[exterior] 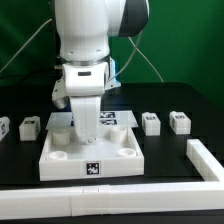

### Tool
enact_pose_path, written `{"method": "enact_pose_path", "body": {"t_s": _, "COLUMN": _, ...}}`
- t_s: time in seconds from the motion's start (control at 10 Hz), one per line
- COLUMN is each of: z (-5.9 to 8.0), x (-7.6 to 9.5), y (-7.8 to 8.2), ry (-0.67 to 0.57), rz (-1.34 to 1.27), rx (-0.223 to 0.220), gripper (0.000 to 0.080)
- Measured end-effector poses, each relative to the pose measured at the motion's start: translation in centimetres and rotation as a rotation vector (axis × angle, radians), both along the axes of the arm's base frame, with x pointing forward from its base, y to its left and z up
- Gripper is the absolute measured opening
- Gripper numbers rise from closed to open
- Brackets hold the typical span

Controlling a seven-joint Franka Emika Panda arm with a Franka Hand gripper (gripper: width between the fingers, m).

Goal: Assemble one leg

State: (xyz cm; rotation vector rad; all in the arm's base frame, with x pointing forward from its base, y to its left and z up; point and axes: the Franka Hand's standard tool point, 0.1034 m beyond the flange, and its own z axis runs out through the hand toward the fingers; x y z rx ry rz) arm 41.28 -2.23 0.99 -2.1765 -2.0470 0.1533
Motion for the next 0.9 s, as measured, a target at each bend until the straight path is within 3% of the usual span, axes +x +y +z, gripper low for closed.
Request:
{"method": "enact_pose_path", "body": {"t_s": 0.1, "z": 0.00, "x": 0.00, "y": -0.01, "ry": 0.000, "rz": 0.000, "rx": 0.000, "gripper": 0.0517}}
{"method": "enact_pose_path", "body": {"t_s": 0.2, "z": -0.01, "x": -0.01, "y": -0.02, "ry": 0.000, "rz": 0.000, "rx": 0.000, "gripper": 0.0517}}
{"method": "enact_pose_path", "body": {"t_s": 0.5, "z": -0.01, "x": -0.01, "y": -0.03, "ry": 0.000, "rz": 0.000, "rx": 0.000, "gripper": 0.0076}}
{"method": "enact_pose_path", "body": {"t_s": 0.9, "z": 0.12, "x": 0.28, "y": -0.06, "ry": -0.012, "rz": -0.001, "rx": -0.001, "gripper": 0.0077}}
